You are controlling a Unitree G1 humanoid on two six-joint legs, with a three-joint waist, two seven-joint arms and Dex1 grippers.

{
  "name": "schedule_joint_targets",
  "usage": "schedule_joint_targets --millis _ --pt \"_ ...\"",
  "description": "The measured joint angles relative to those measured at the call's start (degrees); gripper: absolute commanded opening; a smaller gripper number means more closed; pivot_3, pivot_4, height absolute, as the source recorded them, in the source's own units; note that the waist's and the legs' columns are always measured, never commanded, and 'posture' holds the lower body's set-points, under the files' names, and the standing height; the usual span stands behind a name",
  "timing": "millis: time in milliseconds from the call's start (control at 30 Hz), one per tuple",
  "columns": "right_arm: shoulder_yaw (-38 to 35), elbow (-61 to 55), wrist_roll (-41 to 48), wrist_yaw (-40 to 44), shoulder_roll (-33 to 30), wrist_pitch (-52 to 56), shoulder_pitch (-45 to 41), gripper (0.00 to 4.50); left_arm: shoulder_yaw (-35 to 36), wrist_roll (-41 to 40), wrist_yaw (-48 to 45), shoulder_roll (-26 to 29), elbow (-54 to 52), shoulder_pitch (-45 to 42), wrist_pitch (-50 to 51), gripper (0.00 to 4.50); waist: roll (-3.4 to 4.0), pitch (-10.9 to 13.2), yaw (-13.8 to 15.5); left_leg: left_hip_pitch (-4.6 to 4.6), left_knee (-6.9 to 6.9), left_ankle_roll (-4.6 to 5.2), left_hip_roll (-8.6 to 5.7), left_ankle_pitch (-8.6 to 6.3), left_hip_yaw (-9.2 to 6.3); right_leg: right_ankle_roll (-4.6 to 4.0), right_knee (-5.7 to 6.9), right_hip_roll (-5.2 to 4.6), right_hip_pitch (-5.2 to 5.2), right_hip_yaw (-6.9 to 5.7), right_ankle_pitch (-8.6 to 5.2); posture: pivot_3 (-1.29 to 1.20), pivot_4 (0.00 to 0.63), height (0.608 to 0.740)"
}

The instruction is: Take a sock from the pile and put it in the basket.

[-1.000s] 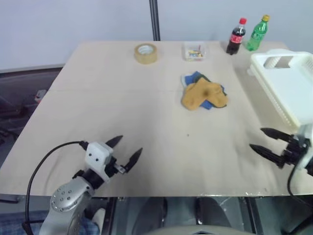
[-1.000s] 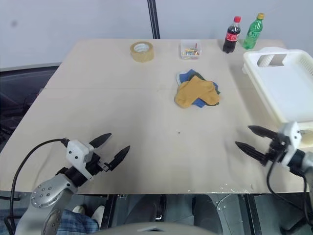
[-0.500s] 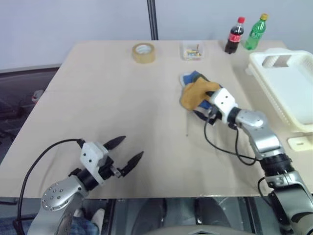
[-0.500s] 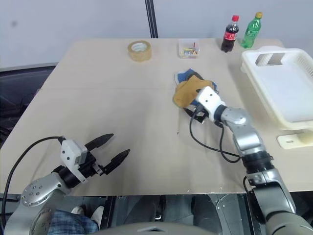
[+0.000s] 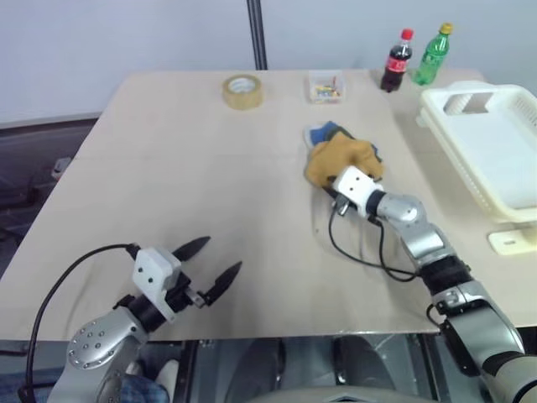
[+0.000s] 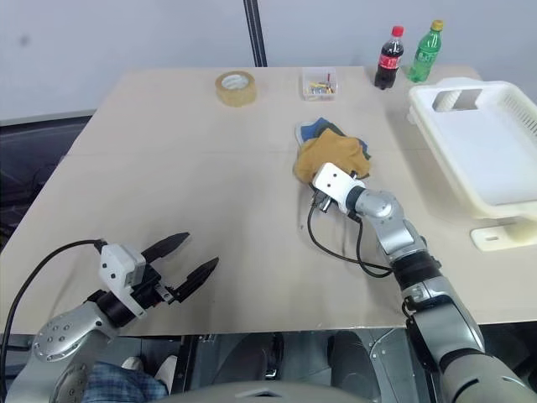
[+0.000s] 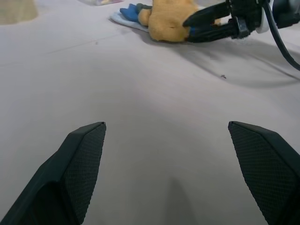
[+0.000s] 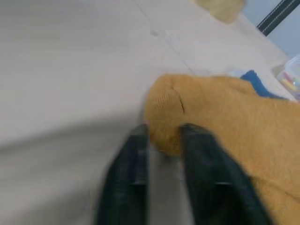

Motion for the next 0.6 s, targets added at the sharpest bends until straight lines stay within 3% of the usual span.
schedule_joint_targets --millis 300,400,533,600 --pt "-0.01 1.24 -1.49 -0.34 0.13 -1.01 -0.07 0.04 0.00 0.04 0.72 -0.21 -0.01 0.84 -0.55 4.50 0.00 0.00 0.00 0.00 0.00 0.00 0.00 0.00 0.01 0.00 -0.02 0.00 0.00 0.02 0.00 0.00 0.150 0.738" --pt "0.00 1.07 -0.41 1.30 0.28 -1.01 -0.07 0.77 0.00 0.04 0.93 -0.21 -0.03 1.20 -0.90 4.50 0.00 0.00 -0.01 0.00 0.00 0.00 0.00 0.00 0.01 0.00 -0.02 0.00 0.00 0.02 0.00 0.00 0.150 0.738" --pt "0.01 0.15 0.45 3.44 0.30 -0.79 -0.07 2.49 0.00 0.05 1.08 -0.21 -0.04 1.86 -1.08 4.50 0.00 0.00 0.00 0.00 0.00 0.00 0.00 0.00 0.01 0.00 -0.02 0.00 0.00 0.02 0.00 0.00 0.150 0.738" --pt "0.02 0.19 0.46 3.76 0.66 0.07 -0.08 2.49 0.00 0.06 1.10 -0.21 -0.04 2.11 -1.12 4.50 0.00 0.00 0.00 0.00 0.00 0.00 0.00 0.00 0.00 0.00 -0.02 0.00 0.00 0.02 0.00 0.00 0.150 0.738"
